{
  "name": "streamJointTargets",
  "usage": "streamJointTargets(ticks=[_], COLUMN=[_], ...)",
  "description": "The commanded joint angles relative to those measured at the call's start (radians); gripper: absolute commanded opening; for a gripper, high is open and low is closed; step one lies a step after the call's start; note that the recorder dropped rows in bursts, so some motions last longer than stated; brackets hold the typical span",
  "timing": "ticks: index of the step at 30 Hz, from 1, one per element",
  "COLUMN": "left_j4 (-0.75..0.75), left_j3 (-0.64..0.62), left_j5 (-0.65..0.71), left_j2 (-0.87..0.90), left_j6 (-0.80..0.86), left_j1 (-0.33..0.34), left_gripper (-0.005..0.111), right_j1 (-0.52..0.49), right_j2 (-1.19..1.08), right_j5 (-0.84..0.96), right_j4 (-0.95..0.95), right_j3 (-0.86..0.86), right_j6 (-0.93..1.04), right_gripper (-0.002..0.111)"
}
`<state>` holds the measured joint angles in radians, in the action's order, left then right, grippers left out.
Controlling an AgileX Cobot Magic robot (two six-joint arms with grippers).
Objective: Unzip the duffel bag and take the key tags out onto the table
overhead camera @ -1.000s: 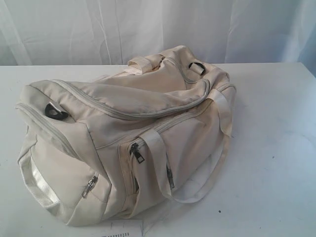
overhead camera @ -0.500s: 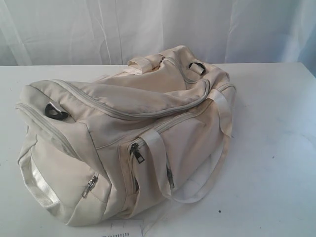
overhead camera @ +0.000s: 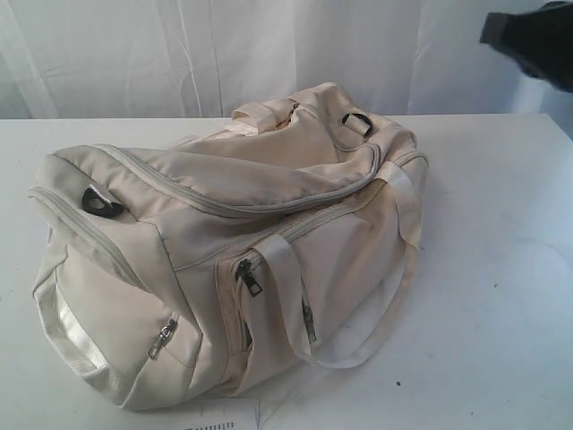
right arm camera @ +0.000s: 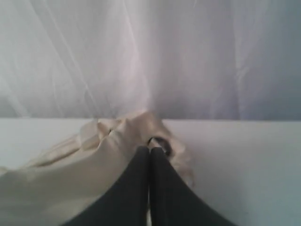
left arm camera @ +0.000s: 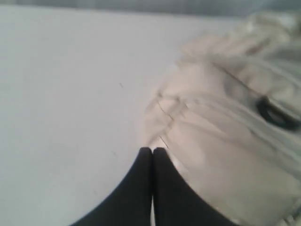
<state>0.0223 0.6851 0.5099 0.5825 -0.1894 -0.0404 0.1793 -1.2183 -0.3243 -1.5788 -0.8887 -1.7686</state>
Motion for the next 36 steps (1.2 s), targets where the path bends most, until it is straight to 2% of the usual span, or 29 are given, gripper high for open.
streamJointTargets(ticks=[1,4,5,7,9,12,16,17,19,20,24,26,27,29,31,34,36], left_j4=[-0.251,-0.306,-0.306,-0.308,-0.306,-0.304,-0.275,-0.269,-0.258,-0.256,-0.242,-0.217,-0.201,-0.163,-0.136,-0.09,-0.071], left_j3=[0.133,0.193,0.205,0.226,0.23,0.23,0.23,0.23,0.23,0.23,0.23,0.23,0.23,0.23,0.23,0.23,0.23], left_j5=[0.232,0.251,0.251,0.251,0.246,0.238,0.223,0.219,0.217,0.217,0.221,0.208,0.199,0.182,0.181,0.181,0.179], left_j2=[0.205,0.284,0.297,0.316,0.316,0.314,0.316,0.316,0.316,0.316,0.316,0.316,0.316,0.316,0.316,0.316,0.316], left_j6=[0.327,0.375,0.375,0.373,0.373,0.373,0.373,0.373,0.373,0.373,0.373,0.363,0.338,0.278,0.266,0.201,0.18], left_j1=[-0.022,-0.022,-0.022,-0.022,-0.022,-0.022,-0.022,-0.022,-0.022,-0.022,-0.022,-0.022,-0.022,-0.022,-0.022,-0.022,-0.022], left_gripper=[0.0,0.0,0.0,0.0,0.0,0.0,0.0,0.0,0.0,0.0,0.0,0.0,0.0,0.0,0.0,0.0,0.0], right_j1=[0.0,0.0,0.0,0.0,0.0,0.0,0.022,0.029,0.026,0.019,0.015,0.055,0.085,0.171,0.27,0.425,0.532], right_j2=[-0.142,-0.218,-0.235,-0.248,-0.248,-0.248,-0.267,-0.288,-0.356,-0.384,-0.427,-0.424,-0.418,-0.395,-0.376,-0.368,-0.375], right_j5=[-0.267,-0.459,-0.47,-0.38,-0.238,0.052,0.695,0.85,1.007,1.037,1.09,1.193,1.253,1.321,1.334,1.35,1.344], right_j4=[-0.166,-0.166,-0.166,-0.166,-0.166,-0.166,-0.151,-0.054,0.188,0.399,1.494,1.861,2.007,2.155,2.163,2.144,2.142], right_j3=[-0.058,-0.113,-0.13,-0.153,-0.17,-0.184,-0.196,-0.227,-0.327,-0.391,-0.595,-0.661,-0.676,-0.685,-0.685,-0.685,-0.679], right_j6=[-0.211,-0.232,-0.232,-0.247,-0.232,-0.06,0.279,0.44,0.8,1.015,1.825,2.12,2.203,2.324,2.348,2.346,2.344], right_gripper=[0.0,0.0,0.0,0.0,0.0,0.0,0.0,0.0,0.0,0.0,0.0,0.0,0.0,0.001,0.007,0.029,0.048])
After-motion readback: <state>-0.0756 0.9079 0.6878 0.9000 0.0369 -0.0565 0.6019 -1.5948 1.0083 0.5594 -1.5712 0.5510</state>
